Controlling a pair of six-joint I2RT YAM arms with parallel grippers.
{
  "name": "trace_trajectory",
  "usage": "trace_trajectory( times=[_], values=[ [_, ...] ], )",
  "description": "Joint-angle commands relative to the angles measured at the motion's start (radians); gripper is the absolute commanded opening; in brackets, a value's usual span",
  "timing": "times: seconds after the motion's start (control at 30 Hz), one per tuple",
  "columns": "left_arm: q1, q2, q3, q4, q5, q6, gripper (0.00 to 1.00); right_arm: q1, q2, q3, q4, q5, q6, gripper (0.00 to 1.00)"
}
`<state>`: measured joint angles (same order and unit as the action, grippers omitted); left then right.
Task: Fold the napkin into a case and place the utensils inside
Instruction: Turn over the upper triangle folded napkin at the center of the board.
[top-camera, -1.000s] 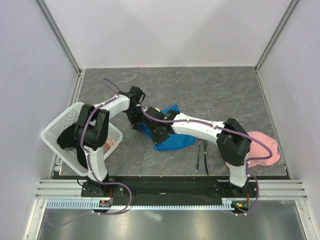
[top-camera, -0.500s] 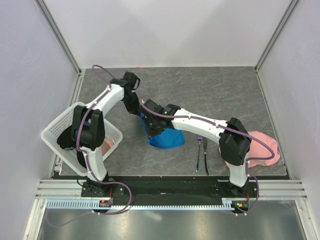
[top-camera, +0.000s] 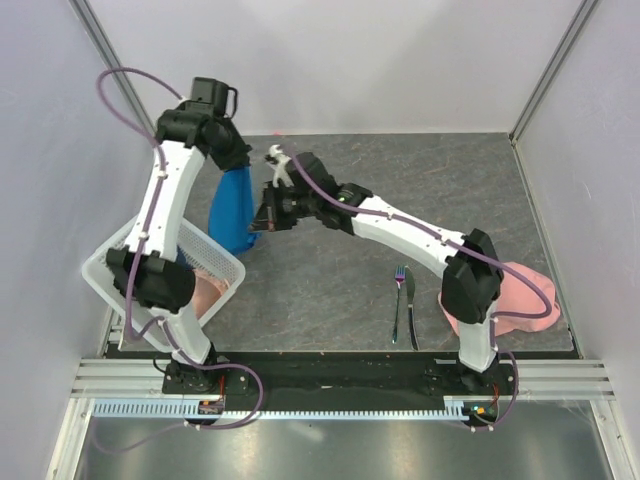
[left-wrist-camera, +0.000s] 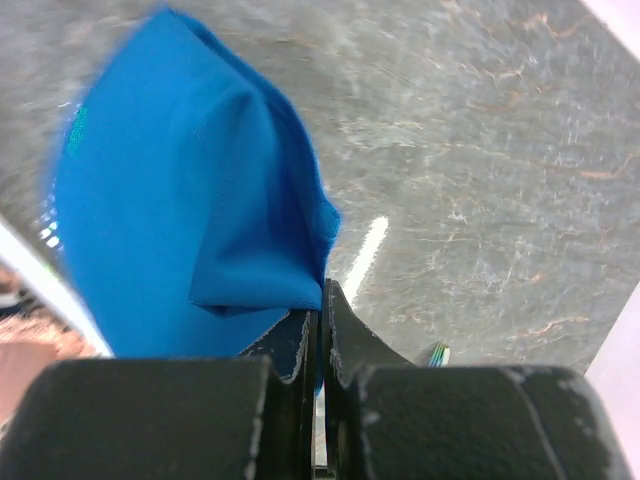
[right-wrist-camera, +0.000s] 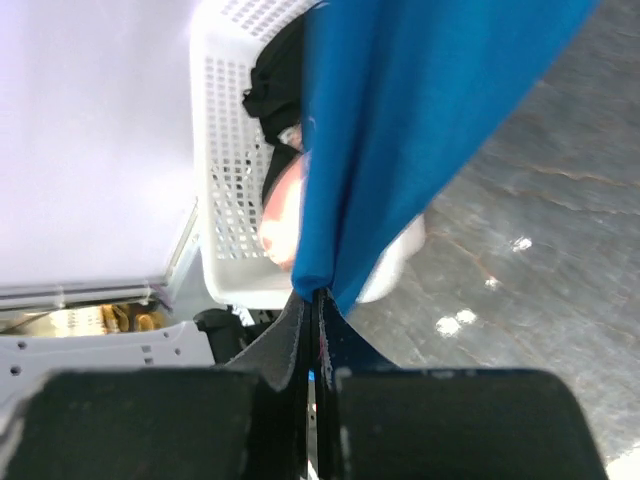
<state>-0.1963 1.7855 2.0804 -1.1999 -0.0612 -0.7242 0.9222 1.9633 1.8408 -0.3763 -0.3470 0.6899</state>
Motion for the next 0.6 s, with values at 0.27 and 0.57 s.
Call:
trace_trajectory(
  times=[0.27,0.57],
  values=[
    [-0.222,0.664,0.322,0.314,-0.043,-0.012,0.02,-0.362,0.071,-0.563,0.415,-0.52,0.086,0.0],
    [-0.311,0.678,0.184,0.611,-0.069,0.016,0.02,-0.465,0.068,-0.666,0.32,-0.466,-0.007,0.0]
  ],
)
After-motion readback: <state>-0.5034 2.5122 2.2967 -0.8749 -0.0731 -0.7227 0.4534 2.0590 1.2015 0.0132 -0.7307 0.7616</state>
